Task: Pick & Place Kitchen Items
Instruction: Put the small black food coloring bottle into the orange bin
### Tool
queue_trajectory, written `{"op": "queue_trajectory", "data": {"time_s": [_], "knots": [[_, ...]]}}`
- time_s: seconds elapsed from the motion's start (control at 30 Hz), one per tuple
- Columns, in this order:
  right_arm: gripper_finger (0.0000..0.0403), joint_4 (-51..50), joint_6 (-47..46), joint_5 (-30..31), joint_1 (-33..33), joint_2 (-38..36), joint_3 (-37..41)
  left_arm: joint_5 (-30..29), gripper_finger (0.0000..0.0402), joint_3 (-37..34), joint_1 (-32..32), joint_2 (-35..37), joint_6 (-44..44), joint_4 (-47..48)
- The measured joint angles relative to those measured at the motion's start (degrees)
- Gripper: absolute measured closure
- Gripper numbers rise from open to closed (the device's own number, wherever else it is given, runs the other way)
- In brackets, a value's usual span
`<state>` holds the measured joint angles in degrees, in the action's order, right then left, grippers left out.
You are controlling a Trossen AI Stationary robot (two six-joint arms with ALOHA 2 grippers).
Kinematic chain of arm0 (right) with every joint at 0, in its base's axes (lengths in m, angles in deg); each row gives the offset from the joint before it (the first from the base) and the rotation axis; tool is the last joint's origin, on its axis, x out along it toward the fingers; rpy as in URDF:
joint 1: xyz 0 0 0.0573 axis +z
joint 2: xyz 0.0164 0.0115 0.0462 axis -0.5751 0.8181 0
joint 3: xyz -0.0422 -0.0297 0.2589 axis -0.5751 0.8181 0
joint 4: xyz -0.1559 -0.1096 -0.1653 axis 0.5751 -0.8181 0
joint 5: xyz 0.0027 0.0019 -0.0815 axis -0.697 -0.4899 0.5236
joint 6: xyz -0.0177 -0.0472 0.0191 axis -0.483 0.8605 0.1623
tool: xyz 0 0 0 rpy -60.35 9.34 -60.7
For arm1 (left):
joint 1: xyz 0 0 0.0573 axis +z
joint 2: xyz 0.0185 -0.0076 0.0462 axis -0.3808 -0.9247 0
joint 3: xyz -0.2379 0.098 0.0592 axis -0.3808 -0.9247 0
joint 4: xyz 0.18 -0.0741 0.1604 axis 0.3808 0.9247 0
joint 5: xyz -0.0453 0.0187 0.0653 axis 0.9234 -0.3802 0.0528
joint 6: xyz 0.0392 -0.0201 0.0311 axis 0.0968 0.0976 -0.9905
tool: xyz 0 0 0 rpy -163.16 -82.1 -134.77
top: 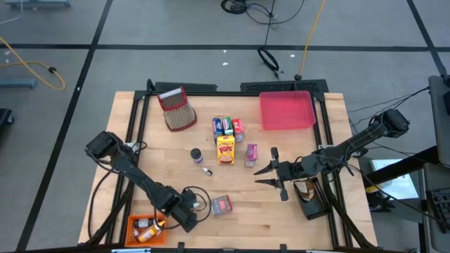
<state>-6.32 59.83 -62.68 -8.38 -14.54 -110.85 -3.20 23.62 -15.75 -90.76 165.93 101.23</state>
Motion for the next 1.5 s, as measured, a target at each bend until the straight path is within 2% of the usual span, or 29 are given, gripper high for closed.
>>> {"op": "queue_trajectory", "data": {"time_s": [0.27,0.5,0.6,0.97,1.17,1.5], "knots": [[0.0303,-0.1,0.0,0.0,0.0,0.0,0.0,0.4,0.037,0.0,0.7,6.9,-1.1,4.2],[0.0303,-0.4,0.8,0.0,0.0,0.0,0.0,7.7,0.0365,0.1,-2.7,12.4,2.9,7.0],[0.0303,-0.4,0.9,0.0,0.0,0.0,0.0,9.4,0.0368,0.1,-4.8,13.9,7.4,6.9],[0.0303,-0.4,1.1,0.0,0.0,0.0,0.0,9.3,0.0363,0.1,-16.4,14.2,27.5,10.5],[0.0303,-0.4,1.1,0.0,0.0,0.0,0.0,6.5,0.0326,0.1,-19.9,14.2,34.9,11.0],[0.0303,-0.4,1.1,0.0,0.0,0.0,0.0,5.5,0.0268,0.1,-20.5,14.2,38.9,13.7]]}}
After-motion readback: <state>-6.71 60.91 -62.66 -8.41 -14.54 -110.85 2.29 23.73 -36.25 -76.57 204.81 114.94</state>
